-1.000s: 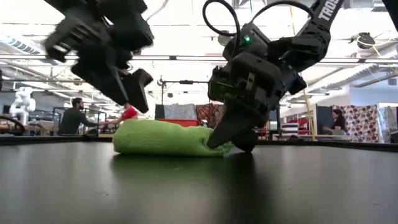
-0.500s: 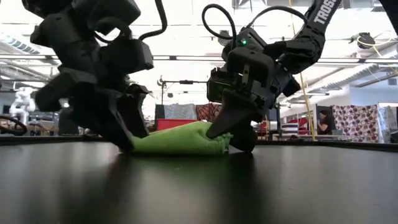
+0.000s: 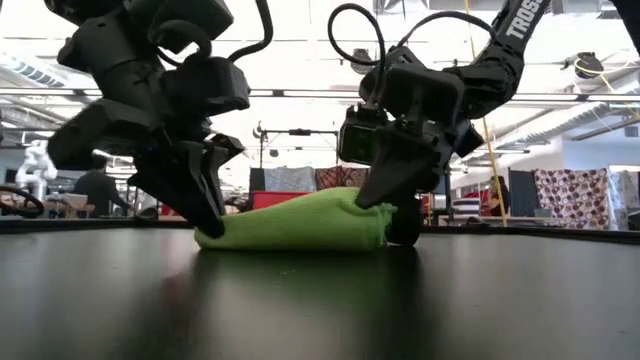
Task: Roll towel
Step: Roll the green microfiber cloth
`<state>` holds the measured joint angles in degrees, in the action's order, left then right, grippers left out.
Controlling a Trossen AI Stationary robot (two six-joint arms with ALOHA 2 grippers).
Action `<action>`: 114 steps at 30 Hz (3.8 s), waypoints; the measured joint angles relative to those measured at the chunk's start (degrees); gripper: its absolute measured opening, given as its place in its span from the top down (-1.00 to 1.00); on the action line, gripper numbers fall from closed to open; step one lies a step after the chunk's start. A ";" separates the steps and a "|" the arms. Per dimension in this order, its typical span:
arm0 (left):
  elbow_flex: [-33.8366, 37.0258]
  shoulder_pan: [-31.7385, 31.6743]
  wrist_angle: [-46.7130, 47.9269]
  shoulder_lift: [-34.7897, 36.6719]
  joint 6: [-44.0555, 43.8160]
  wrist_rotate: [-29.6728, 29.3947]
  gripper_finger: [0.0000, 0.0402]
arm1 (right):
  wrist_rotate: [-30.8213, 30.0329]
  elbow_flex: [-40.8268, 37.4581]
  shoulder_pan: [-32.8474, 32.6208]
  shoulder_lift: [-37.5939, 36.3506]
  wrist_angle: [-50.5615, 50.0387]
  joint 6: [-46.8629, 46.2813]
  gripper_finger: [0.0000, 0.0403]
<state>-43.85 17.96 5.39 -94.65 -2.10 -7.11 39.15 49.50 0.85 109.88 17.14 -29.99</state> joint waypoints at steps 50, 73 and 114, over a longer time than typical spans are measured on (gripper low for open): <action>-0.13 -27.74 -7.56 -10.81 -16.89 61.03 0.94 | -54.63 0.22 -18.77 -1.17 -4.20 20.99 0.12; -0.72 -6.88 -1.52 9.63 10.12 17.80 -0.07 | -14.63 0.11 -2.27 -2.20 -6.57 1.90 0.95; -0.82 -20.12 -2.88 -3.70 -1.59 34.08 0.85 | -35.18 0.06 -7.85 -19.53 -21.31 29.59 -0.33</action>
<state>-44.67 -2.17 2.51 -98.35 -3.68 26.98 3.97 49.56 -7.00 90.35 -4.17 -0.39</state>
